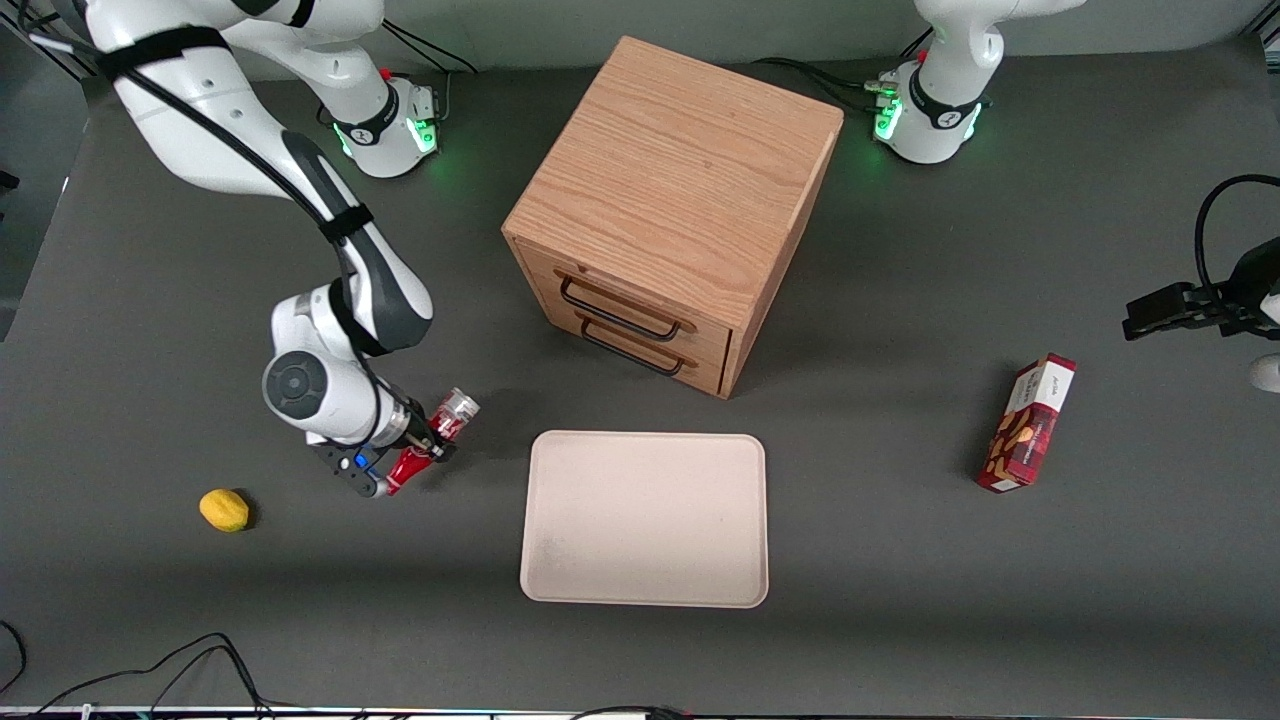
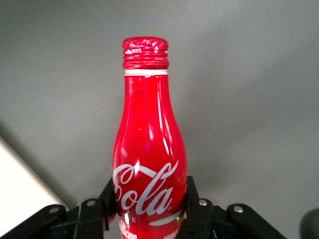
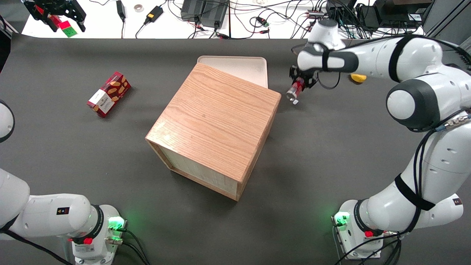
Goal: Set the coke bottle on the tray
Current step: 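Close the right gripper around the bottle's body, then lift the bottle and carry it toward the cream tray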
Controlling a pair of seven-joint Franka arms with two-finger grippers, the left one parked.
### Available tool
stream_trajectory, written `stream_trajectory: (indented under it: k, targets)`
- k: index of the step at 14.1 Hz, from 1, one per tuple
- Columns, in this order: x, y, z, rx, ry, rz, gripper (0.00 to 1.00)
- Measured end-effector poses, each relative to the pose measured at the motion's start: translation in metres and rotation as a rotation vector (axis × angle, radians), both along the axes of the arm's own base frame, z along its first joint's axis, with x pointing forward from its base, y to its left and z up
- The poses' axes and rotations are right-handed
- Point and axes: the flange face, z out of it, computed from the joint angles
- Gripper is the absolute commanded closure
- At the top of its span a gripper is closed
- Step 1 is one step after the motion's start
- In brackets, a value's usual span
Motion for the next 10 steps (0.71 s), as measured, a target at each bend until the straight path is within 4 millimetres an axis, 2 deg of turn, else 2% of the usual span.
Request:
stream_trajectory:
  k: [3,6,7,8,9,10]
  targets:
    - [0.024,0.006,0.090,0.013,-0.013,0.173,1.00]
    - [0.034,0.038,0.157,0.068,-0.069,0.383,1.00]
    - [0.034,0.056,0.169,0.094,-0.083,0.436,1.00]
    - [0.034,0.077,0.173,0.123,-0.092,0.473,1.00]
    - [0.036,0.096,0.167,0.152,-0.094,0.499,1.00]
    - [0.040,0.113,0.153,0.181,-0.089,0.516,1.00]
